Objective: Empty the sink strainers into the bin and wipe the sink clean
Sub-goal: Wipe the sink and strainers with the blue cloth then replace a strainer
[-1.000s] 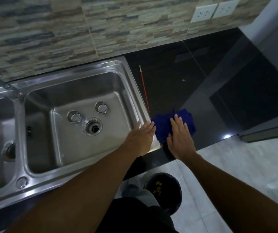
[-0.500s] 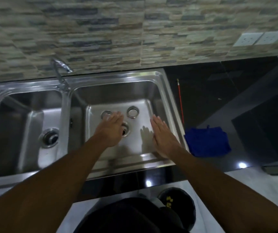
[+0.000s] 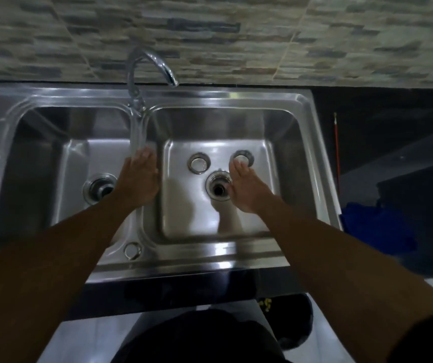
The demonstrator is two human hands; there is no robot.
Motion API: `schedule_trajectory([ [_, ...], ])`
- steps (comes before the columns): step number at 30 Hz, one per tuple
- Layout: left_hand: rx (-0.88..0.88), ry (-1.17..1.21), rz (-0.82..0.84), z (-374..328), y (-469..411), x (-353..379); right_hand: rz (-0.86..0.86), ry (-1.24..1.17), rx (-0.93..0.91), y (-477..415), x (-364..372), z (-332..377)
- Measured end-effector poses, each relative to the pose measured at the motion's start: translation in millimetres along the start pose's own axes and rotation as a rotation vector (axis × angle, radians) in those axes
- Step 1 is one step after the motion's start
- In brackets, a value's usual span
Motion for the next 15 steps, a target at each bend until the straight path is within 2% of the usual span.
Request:
schedule_trajectory([
  [4,-0.044,0.077,-0.019,2,-19,21,0.039,-0.016,0.021,-25,16,-11],
  [7,-0.104,0.091,-0.105,0,-30,31,0.047,-0.038,0.024,-44,27,-26],
  [11,-0.087,0.054,-0.257,-2,-29,38,0.005,0.015,-0.028,-69,42,-51],
  [15,-0.074,0.062,-0.314,1,-32,42,0.004,0.109,-0.039,-91,59,-79],
])
Point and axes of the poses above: each hand's wrist, its own y-axis away from the middle knuckle, its own x-axis out of the palm, z = x × y, the point moved 5 cm from there along -y, towards the middle knuckle, and after that the axes turned 9 degrees about -z, right-handed, at the moved point
